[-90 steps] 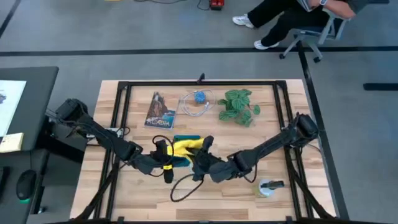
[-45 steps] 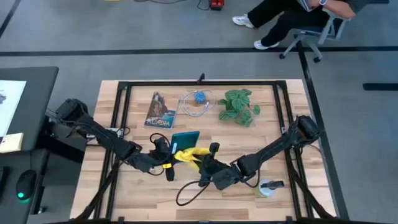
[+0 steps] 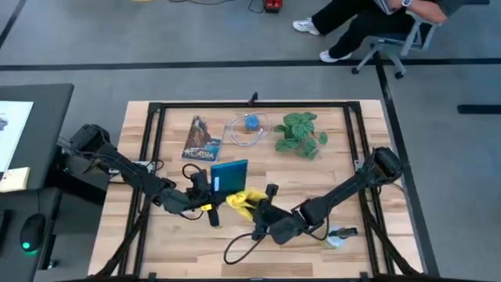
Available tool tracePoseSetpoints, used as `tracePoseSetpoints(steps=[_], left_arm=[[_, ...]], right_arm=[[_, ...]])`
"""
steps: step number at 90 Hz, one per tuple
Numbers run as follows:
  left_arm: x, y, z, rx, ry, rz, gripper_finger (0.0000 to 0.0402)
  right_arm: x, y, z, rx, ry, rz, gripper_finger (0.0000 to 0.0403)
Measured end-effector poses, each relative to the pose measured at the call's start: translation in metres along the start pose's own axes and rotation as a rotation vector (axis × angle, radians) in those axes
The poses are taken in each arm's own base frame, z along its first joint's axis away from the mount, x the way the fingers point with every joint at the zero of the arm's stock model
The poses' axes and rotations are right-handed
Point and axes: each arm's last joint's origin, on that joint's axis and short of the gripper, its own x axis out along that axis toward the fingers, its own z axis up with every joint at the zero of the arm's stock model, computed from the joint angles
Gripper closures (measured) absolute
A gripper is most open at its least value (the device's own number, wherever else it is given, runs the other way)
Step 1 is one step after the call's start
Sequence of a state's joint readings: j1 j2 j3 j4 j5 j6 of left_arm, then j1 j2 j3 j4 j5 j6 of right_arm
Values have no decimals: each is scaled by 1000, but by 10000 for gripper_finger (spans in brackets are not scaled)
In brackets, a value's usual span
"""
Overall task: Clean tablet
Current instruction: Wipe the back of the tablet using microfiber towel
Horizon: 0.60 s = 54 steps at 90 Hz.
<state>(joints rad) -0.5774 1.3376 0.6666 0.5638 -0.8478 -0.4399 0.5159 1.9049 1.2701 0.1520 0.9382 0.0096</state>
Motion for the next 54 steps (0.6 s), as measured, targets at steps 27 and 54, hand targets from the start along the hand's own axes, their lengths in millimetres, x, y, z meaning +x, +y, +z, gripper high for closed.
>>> tracePoseSetpoints(steps=[27,54], left_arm=[[2,0,4,-11,-27,-4,391],[7,5,6,-13,-39,18,391]], right_arm=[[6,-1,4,23,-35,61,390],[28,7,13,55,-46,82,390]])
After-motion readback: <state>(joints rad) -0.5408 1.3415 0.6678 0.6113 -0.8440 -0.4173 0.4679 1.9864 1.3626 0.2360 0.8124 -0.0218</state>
